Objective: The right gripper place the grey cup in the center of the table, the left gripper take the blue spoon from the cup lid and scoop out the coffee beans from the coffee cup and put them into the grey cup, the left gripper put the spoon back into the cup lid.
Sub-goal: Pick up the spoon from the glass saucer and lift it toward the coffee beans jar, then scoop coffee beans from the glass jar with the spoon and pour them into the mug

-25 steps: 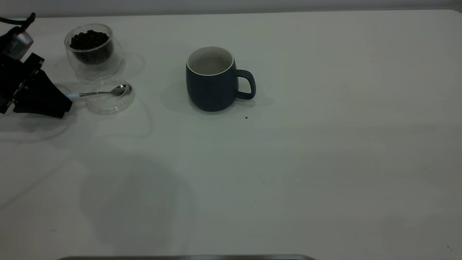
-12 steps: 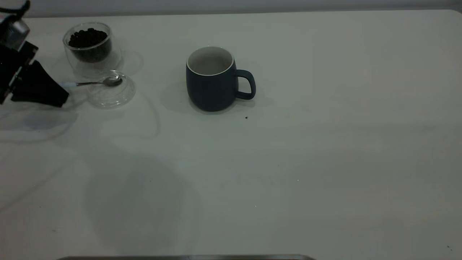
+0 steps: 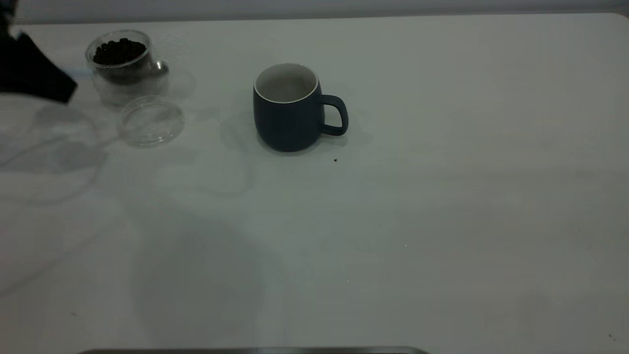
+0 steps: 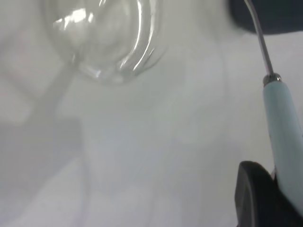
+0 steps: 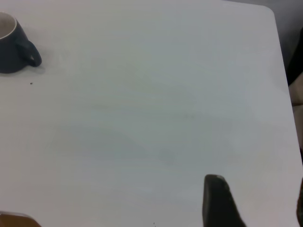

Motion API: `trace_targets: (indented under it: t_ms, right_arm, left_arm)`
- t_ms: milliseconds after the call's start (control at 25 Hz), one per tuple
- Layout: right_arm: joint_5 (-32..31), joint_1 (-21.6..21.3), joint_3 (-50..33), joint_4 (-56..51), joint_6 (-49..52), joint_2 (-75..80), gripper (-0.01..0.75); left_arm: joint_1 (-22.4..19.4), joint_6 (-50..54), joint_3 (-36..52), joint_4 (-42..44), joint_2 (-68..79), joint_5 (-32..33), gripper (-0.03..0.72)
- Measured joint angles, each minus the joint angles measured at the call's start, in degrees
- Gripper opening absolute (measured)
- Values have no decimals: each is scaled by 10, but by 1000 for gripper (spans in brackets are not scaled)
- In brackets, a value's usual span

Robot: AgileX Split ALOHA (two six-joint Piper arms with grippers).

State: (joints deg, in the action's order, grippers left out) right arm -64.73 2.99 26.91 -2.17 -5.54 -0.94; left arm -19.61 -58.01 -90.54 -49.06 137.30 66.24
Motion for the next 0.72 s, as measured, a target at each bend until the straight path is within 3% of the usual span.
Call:
trace_targets:
  t_ms: [360,720]
  right_arm:
    - [0,0,0,0,0,0,364]
    - [0,0,0,0,0,0,364]
  left_arm:
    - [-11,5,-81,-2,-46,6,96]
    - [-25,33,-91,19,-5,-31,96]
